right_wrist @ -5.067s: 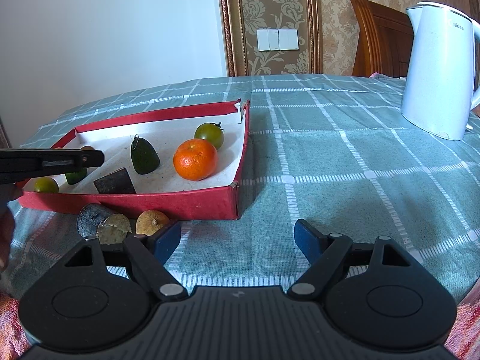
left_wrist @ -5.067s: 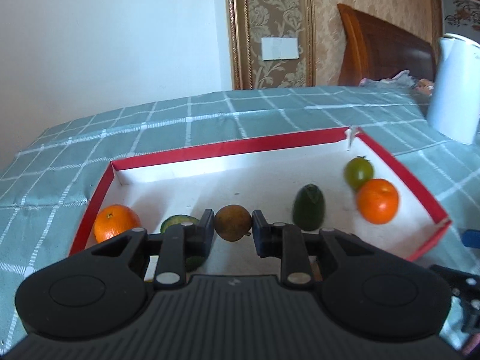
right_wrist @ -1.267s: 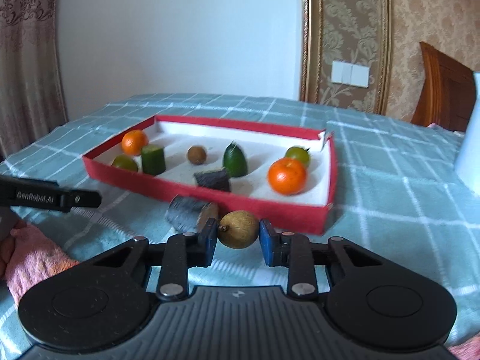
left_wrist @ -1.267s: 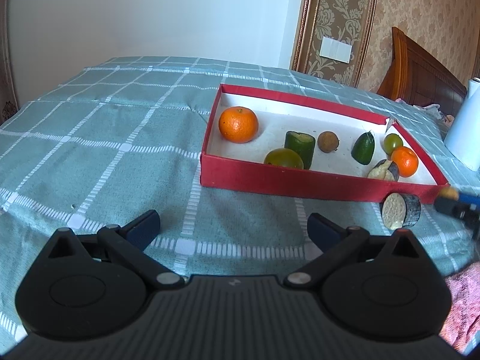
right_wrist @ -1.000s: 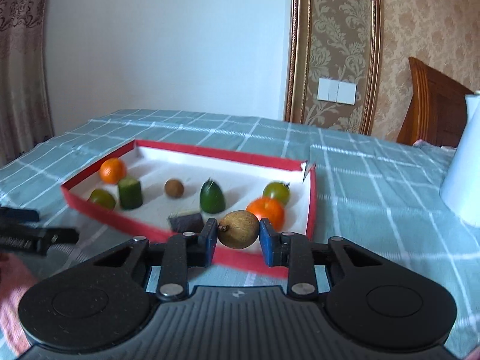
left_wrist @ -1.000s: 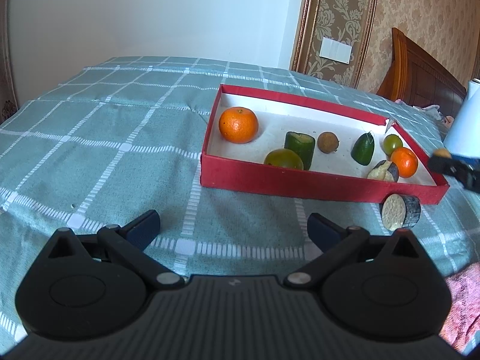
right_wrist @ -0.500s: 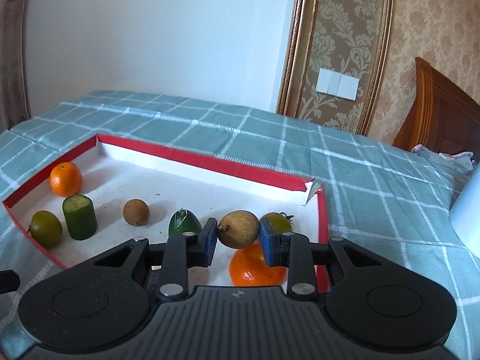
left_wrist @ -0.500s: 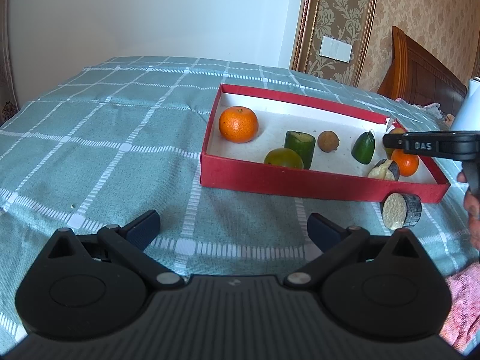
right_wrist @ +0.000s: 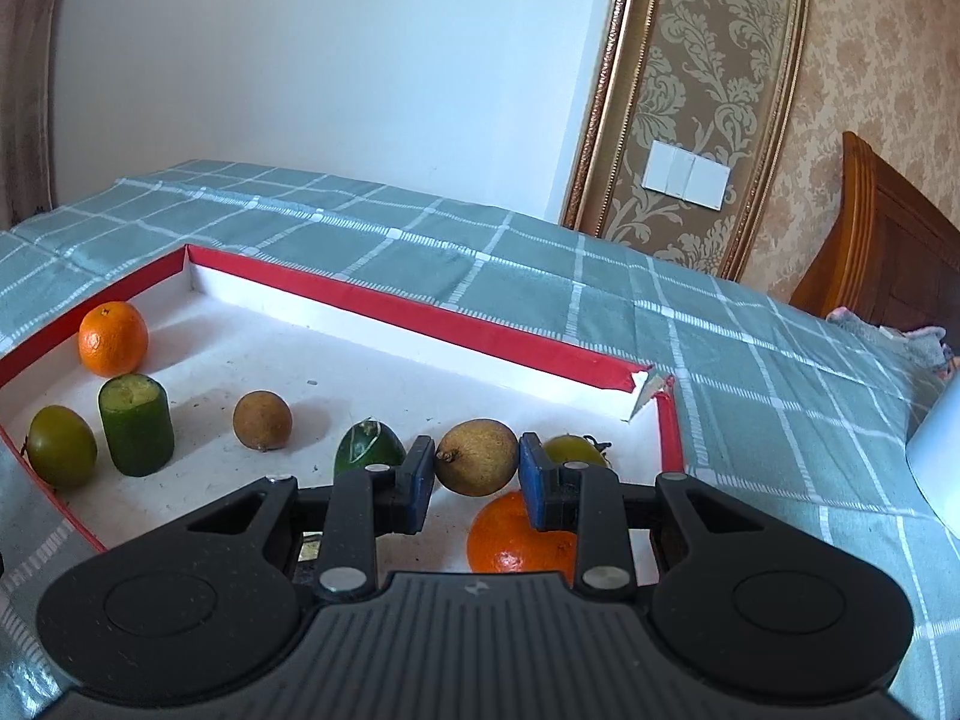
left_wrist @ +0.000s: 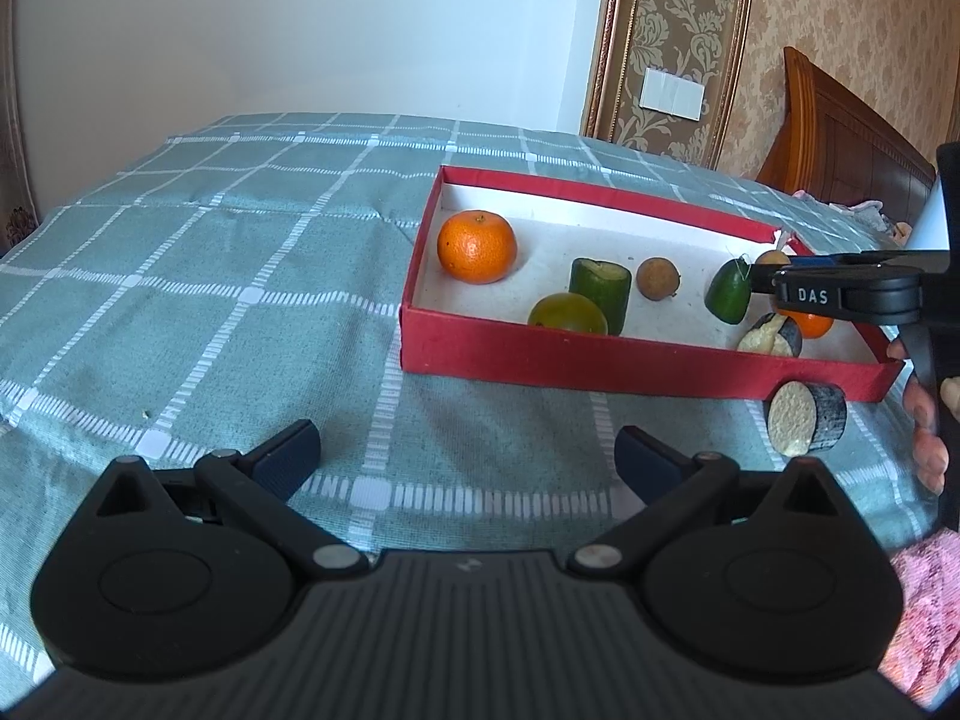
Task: Organize fruits
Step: 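Carry the pear-shaped fruit into the tray and open the right gripper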
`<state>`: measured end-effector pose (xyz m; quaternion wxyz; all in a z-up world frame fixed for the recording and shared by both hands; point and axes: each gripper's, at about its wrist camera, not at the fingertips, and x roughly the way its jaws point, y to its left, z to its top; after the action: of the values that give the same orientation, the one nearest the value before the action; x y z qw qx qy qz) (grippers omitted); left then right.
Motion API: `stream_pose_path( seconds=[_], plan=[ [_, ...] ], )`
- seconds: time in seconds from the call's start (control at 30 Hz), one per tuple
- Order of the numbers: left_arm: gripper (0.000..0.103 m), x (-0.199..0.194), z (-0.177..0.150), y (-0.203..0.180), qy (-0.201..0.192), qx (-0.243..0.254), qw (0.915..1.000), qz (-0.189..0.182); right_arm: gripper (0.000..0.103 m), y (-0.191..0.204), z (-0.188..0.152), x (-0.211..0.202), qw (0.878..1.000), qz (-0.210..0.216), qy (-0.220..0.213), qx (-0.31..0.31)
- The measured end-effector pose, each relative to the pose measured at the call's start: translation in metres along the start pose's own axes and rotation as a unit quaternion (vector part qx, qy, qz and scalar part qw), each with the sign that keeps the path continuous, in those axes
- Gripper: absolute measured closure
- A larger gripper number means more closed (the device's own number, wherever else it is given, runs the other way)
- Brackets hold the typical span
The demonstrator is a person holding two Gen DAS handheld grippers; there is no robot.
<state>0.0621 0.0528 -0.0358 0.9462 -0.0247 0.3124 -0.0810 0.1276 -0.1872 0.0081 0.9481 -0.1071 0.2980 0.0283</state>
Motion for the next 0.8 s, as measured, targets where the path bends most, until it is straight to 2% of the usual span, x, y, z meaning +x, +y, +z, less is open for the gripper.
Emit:
stream_pose_path(
  seconds=[0.7, 0.8],
  plan=[
    [0.0, 0.002, 0.0, -0.004, 0.005, 0.012, 0.9999, 0.009, 0.074, 0.013, -0.004, 0.014, 0.999, -0.025, -0.007, -0.035],
    [0.0, 0.002, 0.0, -0.004, 0.005, 0.013, 0.9999, 0.01, 0.065, 0.011, -0.004, 0.011, 0.999, -0.032, -0.006, -0.032]
  ],
)
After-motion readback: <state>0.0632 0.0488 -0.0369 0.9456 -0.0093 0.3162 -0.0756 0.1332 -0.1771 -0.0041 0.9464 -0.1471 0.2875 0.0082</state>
